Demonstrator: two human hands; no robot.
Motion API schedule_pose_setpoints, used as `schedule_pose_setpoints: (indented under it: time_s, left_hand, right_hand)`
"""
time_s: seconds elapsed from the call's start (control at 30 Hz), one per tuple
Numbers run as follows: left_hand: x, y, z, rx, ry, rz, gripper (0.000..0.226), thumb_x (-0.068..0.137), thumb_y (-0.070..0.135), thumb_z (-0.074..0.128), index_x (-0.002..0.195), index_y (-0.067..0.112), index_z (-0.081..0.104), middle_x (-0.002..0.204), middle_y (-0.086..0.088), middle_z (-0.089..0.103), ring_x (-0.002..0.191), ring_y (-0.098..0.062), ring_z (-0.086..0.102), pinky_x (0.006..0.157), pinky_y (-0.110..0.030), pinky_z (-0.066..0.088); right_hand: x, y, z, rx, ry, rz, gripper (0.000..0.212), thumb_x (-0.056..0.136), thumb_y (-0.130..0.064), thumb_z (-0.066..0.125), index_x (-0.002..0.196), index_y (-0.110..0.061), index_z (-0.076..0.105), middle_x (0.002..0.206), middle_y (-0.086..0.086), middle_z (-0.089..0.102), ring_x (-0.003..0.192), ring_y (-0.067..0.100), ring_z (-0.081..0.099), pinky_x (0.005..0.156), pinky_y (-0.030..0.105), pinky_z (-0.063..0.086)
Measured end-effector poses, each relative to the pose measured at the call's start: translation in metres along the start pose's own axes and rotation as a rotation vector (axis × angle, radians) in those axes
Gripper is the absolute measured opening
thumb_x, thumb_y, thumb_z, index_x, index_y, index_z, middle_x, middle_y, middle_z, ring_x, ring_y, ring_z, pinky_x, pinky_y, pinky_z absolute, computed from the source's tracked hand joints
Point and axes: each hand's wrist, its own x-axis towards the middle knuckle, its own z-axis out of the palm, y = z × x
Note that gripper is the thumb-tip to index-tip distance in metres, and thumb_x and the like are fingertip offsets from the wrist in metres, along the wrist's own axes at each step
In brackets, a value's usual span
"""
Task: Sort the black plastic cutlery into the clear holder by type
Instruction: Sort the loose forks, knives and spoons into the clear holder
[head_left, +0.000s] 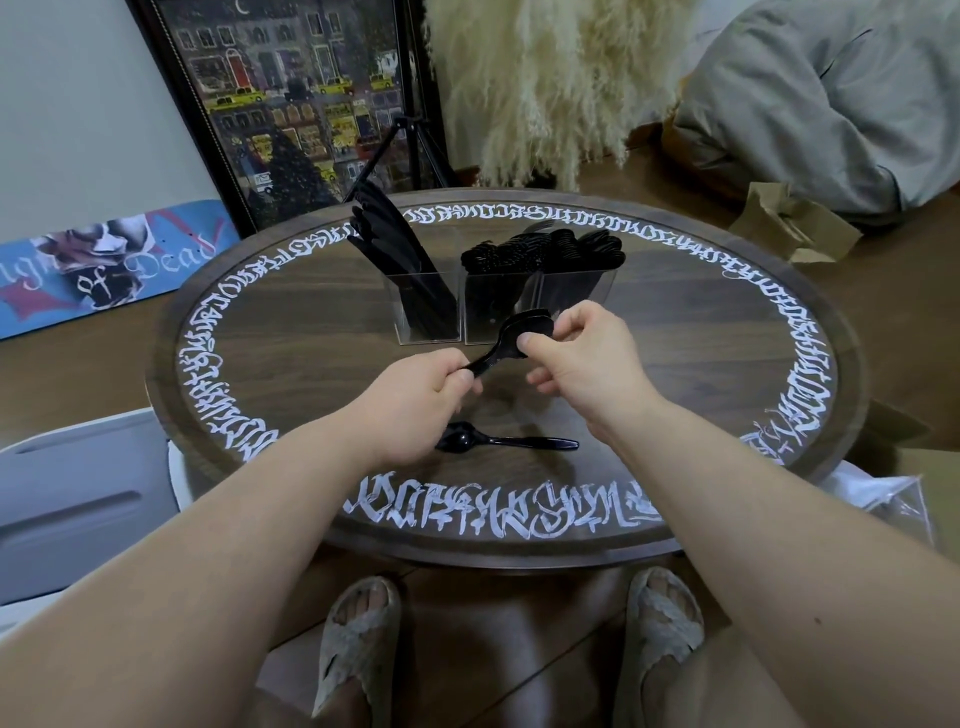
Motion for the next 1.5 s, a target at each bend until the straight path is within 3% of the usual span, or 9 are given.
schedule_pose_setpoints:
  time_s: [0.1,0.2,0.37,0.6,0.73,0.97,1.13,1.27,1.5]
  left_hand:
    - [0.001,-0.003,-0.006,0.134,0.11,-0.028,0.027,0.102,0.023,0.035,0.084,0.025,0.055,0.07,0.003,0.058,0.06,-0.012,0.051,0.06,-0.028,0.04]
    - [0.002,-0.012,-0.014,0.215,0.213,-0.081,0.025,0.102,0.026,0.035,0.089,0.025,0.057,0.076,0.0,0.062,0.071,-0.017,0.055,0.064,-0.031,0.039]
    - [-0.001,-0.024,-0.02,0.256,0.22,-0.129,0.024,0.102,0.027,0.038,0.098,0.021,0.061,0.082,0.003,0.064,0.081,-0.019,0.056,0.067,-0.03,0.037]
    - [-0.001,-0.022,-0.019,0.248,0.222,-0.123,0.025,0.102,0.027,0.035,0.101,0.019,0.059,0.066,0.009,0.048,0.062,-0.006,0.043,0.054,-0.024,0.03]
    - [0.0,-0.019,-0.02,0.215,0.219,-0.155,0.027,0.102,0.026,0.033,0.099,0.02,0.059,0.07,0.005,0.053,0.065,-0.011,0.047,0.056,-0.026,0.032]
    - [0.002,-0.012,-0.016,0.132,0.178,-0.133,0.026,0.103,0.023,0.033,0.1,0.02,0.059,0.069,0.008,0.05,0.062,-0.007,0.045,0.056,-0.027,0.034]
    - [0.002,-0.002,-0.006,0.094,0.149,-0.109,0.026,0.103,0.024,0.034,0.102,0.019,0.059,0.071,0.009,0.052,0.067,-0.011,0.049,0.067,-0.03,0.035]
    - [0.002,0.008,0.002,0.092,0.135,-0.072,0.029,0.103,0.027,0.032,0.094,0.014,0.057,0.073,0.001,0.059,0.078,-0.021,0.057,0.069,-0.032,0.039]
    - [0.005,0.019,0.011,0.021,0.069,-0.016,0.035,0.101,0.041,0.034,0.077,0.022,0.051,0.07,0.004,0.059,0.072,-0.012,0.054,0.071,-0.031,0.039]
  right_hand:
    - [0.004,0.004,0.002,-0.349,0.048,-0.115,0.032,0.077,-0.032,0.075,0.073,-0.021,0.046,0.07,-0.005,0.054,0.068,0.016,0.057,0.063,0.031,0.045]
    - [-0.001,0.007,0.009,-0.675,-0.189,-0.252,0.024,0.079,-0.037,0.073,0.071,-0.025,0.054,0.077,-0.01,0.059,0.079,0.014,0.058,0.071,0.027,0.046]
    - [-0.01,0.025,0.032,-0.968,-0.474,-0.454,0.041,0.084,-0.045,0.066,0.12,-0.028,0.059,0.113,-0.004,0.06,0.107,0.019,0.049,0.091,0.034,0.045]
    - [-0.009,0.025,0.037,-1.134,-0.503,-0.62,0.03,0.09,-0.034,0.057,0.117,-0.02,0.06,0.106,0.001,0.06,0.097,0.022,0.058,0.074,0.033,0.046]
    - [-0.007,0.019,0.027,-0.953,-0.413,-0.454,0.011,0.086,-0.022,0.06,0.092,-0.022,0.051,0.093,0.0,0.063,0.091,0.025,0.058,0.072,0.032,0.046]
    - [-0.002,-0.01,-0.011,-0.489,-0.039,-0.286,0.037,0.075,-0.017,0.061,0.053,-0.016,0.031,0.05,-0.002,0.033,0.054,0.016,0.032,0.053,0.03,0.028]
    - [-0.004,-0.009,-0.017,-0.169,-0.093,-0.082,0.036,0.08,-0.024,0.071,0.056,-0.01,0.049,0.05,0.0,0.05,0.05,0.012,0.045,0.055,0.027,0.042]
    - [-0.005,-0.01,-0.01,0.237,-0.158,0.084,0.018,0.089,-0.011,0.063,0.073,-0.003,0.066,0.075,0.011,0.065,0.058,0.015,0.058,0.062,0.028,0.052]
    - [-0.001,-0.007,-0.012,0.126,-0.024,-0.007,0.018,0.086,0.002,0.061,0.075,-0.01,0.066,0.066,0.004,0.063,0.056,0.009,0.06,0.056,0.019,0.052]
